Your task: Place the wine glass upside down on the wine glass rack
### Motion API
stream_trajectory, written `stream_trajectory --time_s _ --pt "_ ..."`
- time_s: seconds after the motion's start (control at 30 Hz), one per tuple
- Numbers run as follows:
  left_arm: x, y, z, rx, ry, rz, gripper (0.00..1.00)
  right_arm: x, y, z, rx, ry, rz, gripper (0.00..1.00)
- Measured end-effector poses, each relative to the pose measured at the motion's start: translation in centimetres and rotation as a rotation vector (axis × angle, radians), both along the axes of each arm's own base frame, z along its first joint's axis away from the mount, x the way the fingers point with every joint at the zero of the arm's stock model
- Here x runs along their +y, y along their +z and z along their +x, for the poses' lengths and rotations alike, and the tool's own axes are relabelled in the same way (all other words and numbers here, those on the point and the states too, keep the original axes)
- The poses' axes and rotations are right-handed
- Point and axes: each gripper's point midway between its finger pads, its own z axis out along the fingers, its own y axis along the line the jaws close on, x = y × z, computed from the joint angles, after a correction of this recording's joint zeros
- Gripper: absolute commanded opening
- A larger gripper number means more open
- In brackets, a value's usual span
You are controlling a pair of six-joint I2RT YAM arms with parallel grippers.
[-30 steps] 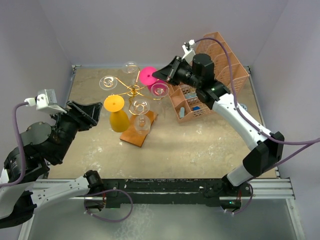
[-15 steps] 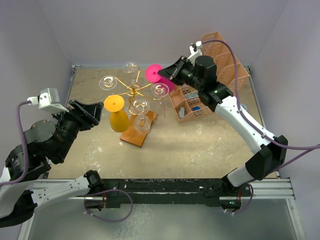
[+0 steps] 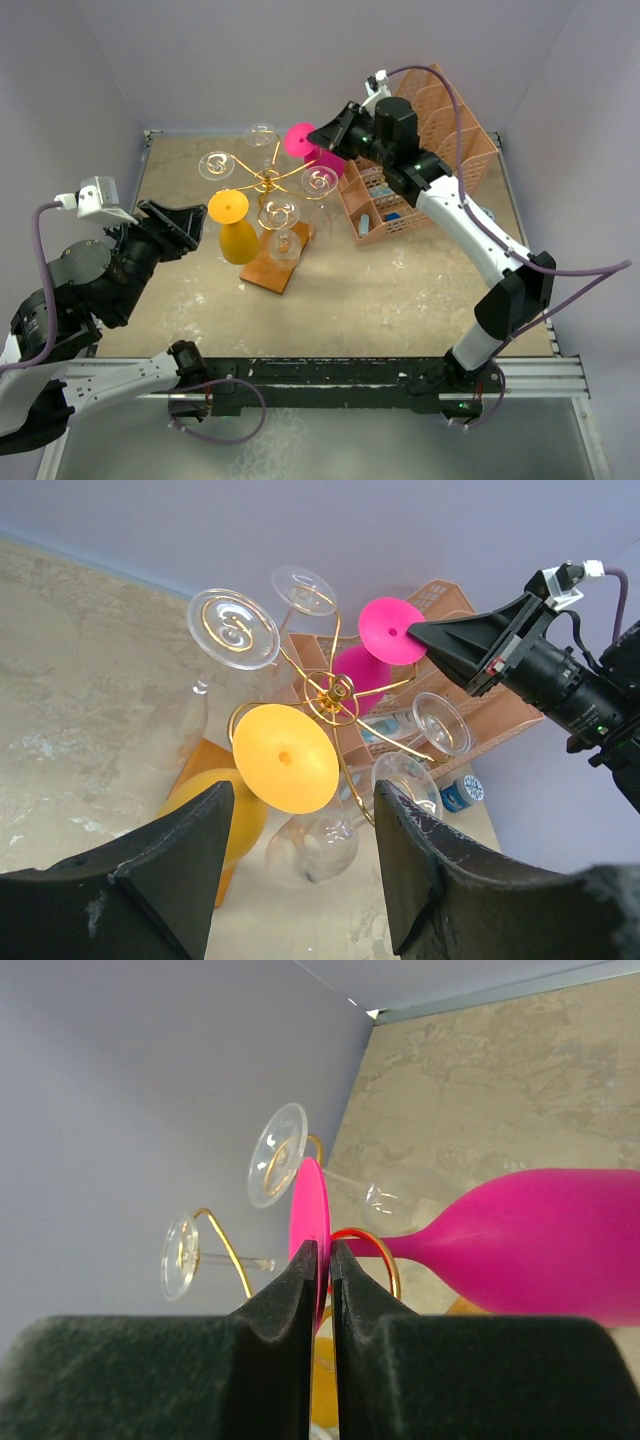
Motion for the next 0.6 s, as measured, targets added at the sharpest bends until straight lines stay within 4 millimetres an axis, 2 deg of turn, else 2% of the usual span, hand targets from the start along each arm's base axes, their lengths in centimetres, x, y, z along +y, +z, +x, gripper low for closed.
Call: stream_trajectory --time_s 0.13,0.2,0.27,0.6 --pt "0.0 -0.01 0.0 0.0 0.0 0.0 0.56 0.23 -0.94 0.45 0.011 0.005 -0.029 0.24" --pt "0.01 -0.02 0.0 0.0 0.0 0.001 0.56 0.25 -1.01 0.53 0.01 0.007 -0.04 0.36" --pt "0.02 -0.02 0.0 0.001 0.001 0.001 0.56 0.23 -0.93 0.53 0.006 0.008 -0.044 0.43" --pt "0.74 -0.75 0.0 0.023 0.032 0.023 0.63 -0.19 -1.11 0.76 -0.012 -0.006 -0.083 0.65"
